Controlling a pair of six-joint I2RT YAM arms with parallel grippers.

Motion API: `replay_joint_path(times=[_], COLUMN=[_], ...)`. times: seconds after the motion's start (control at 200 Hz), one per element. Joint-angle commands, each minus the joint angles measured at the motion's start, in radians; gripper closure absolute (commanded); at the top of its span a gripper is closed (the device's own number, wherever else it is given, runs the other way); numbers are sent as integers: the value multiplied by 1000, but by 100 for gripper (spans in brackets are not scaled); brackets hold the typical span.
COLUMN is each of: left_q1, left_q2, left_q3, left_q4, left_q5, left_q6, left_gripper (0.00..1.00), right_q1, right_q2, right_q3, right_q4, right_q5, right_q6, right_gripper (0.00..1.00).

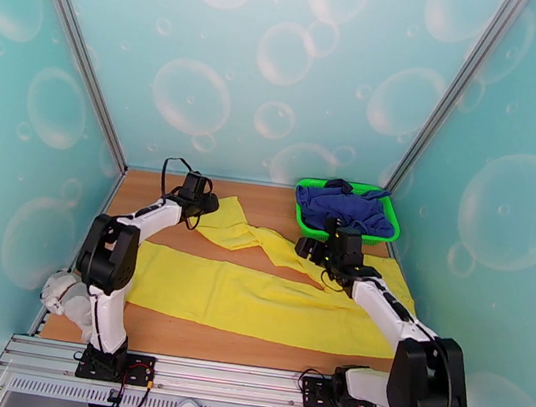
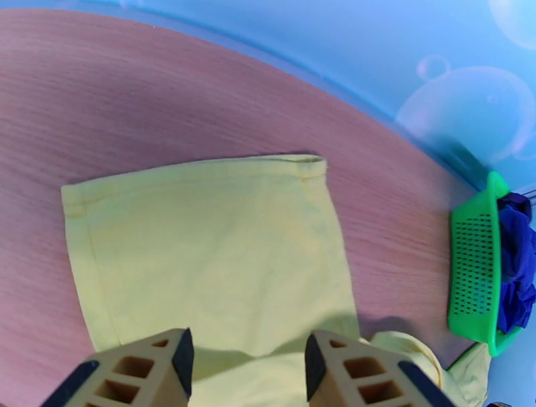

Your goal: Fold and stack the trousers

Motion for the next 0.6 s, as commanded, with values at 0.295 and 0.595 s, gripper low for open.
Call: replay_joint_path(times=[0.295,0.595], left_q1=[129,161], left_q2=[330,280], left_q3=[388,216], left_q4=[-339,-168], left_q5=[-60,88], left_q6=[63,50], left_gripper=[51,59], right_q1=[129,154], right_q2=[481,690], right_q3=[455,636], right_q4=[-49,-141], right_q5=[116,125], right_q6=[-225,-261], right_gripper=[16,17])
